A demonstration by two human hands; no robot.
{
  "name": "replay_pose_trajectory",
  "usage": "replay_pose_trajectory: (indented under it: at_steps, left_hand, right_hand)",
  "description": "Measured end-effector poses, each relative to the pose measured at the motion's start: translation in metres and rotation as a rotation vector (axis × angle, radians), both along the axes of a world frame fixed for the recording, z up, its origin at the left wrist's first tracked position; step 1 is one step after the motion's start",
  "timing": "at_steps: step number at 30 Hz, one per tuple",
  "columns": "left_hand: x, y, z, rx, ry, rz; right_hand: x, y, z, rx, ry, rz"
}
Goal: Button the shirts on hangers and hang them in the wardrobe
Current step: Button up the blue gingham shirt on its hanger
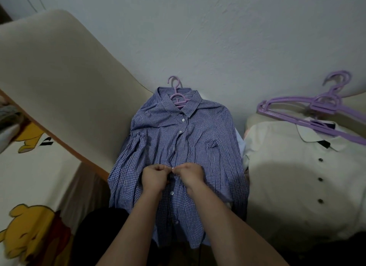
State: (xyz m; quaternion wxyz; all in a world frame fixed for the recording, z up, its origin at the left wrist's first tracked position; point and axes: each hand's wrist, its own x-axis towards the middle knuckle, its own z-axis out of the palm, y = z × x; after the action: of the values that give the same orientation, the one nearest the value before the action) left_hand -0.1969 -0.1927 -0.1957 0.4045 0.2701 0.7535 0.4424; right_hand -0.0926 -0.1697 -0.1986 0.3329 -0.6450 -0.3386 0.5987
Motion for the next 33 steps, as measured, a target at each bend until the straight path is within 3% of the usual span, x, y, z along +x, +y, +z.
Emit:
replay_pose_trajectory:
  at_steps: [12, 22, 30, 33]
  left_hand:
    - [-0.005, 0.006, 0.007, -0.061, -0.196, 0.028]
    - [-0.004, 0.002, 0.001, -0.045, -0.115, -0.036]
    - [0.005, 0.0, 0.0, -0.027, 0.319, -0.105]
    - [0.009, -0.007, 0.003, 0.002, 0.371, -0.087]
  right_hand:
    - [0.002, -0.001, -0.007, 0.017, 0.071, -0.034]
    - [0.004, 0.005, -0.006, -0.007, 0.068, 0.005]
    - [-0.002, 0.003, -0.01, 0.019, 0.063, -0.034]
    - [-0.002, 0.001, -0.009, 0.052, 0.07, -0.03]
